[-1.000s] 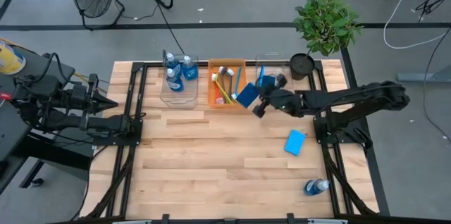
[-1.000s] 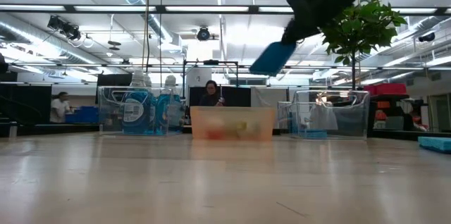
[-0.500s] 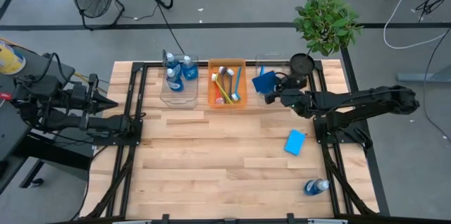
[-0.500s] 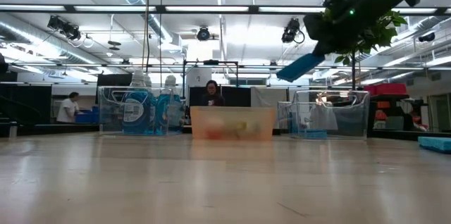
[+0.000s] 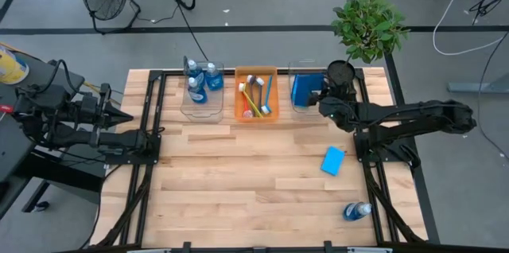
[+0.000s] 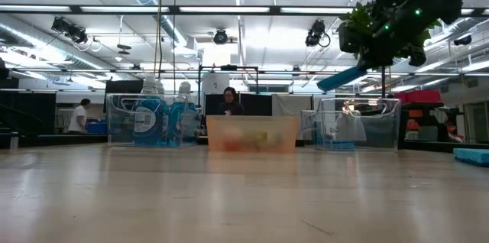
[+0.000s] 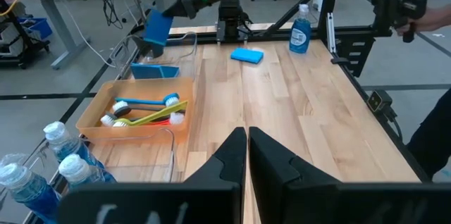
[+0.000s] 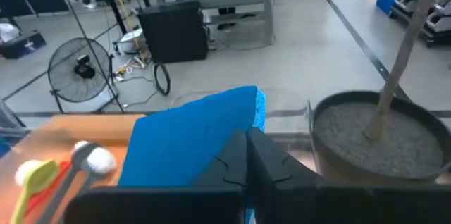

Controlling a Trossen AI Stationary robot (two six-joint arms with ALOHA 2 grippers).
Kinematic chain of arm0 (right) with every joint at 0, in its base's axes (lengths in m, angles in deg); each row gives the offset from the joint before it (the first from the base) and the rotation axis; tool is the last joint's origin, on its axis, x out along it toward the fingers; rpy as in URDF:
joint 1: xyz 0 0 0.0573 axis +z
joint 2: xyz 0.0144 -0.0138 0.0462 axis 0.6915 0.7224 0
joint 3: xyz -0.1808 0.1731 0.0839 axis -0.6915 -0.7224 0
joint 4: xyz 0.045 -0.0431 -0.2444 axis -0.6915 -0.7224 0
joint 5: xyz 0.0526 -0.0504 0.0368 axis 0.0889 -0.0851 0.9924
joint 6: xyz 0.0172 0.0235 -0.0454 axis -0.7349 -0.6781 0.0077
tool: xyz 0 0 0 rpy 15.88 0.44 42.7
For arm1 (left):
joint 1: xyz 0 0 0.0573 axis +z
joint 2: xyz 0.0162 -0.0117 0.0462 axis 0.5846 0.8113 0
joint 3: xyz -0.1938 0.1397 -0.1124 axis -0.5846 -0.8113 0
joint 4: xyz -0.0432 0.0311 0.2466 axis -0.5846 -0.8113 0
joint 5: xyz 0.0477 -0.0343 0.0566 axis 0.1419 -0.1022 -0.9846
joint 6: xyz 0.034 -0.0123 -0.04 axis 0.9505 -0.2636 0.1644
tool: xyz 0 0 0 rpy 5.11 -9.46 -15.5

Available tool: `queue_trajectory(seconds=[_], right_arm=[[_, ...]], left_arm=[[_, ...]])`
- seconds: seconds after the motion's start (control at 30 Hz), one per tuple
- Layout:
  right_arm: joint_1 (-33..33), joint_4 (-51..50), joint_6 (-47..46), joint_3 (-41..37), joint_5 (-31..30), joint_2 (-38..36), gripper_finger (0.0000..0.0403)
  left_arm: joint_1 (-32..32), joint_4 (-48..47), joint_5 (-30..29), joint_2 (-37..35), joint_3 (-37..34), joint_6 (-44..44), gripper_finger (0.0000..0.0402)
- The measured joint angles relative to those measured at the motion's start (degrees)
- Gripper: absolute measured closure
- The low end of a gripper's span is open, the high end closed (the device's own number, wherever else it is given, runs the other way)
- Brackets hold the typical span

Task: Pick & Place Kitchen Sink Supplies
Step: Put the blue sponge into the right transparent bin

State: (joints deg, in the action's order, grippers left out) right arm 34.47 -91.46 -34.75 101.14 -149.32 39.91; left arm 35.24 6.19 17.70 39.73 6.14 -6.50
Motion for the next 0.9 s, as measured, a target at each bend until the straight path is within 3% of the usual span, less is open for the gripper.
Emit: queue_trajectory(seconds=[0.6,0.73,0.9], right_arm=[[-4.7,3.0,-0.9,-5.3,4.7,-3.0,0.0389],[-5.4,3.9,-0.8,-5.3,5.7,-3.0,0.0368],[-6.1,3.8,0.5,-5.3,7.0,-3.0,0.0311]], left_arm=[[0.0,0.0,0.0,0.0,0.0,0.0,0.0378],[0.0,0.0,0.0,0.0,0.0,0.0,0.0378],[0.0,0.0,0.0,0.0,0.0,0.0,0.0378]])
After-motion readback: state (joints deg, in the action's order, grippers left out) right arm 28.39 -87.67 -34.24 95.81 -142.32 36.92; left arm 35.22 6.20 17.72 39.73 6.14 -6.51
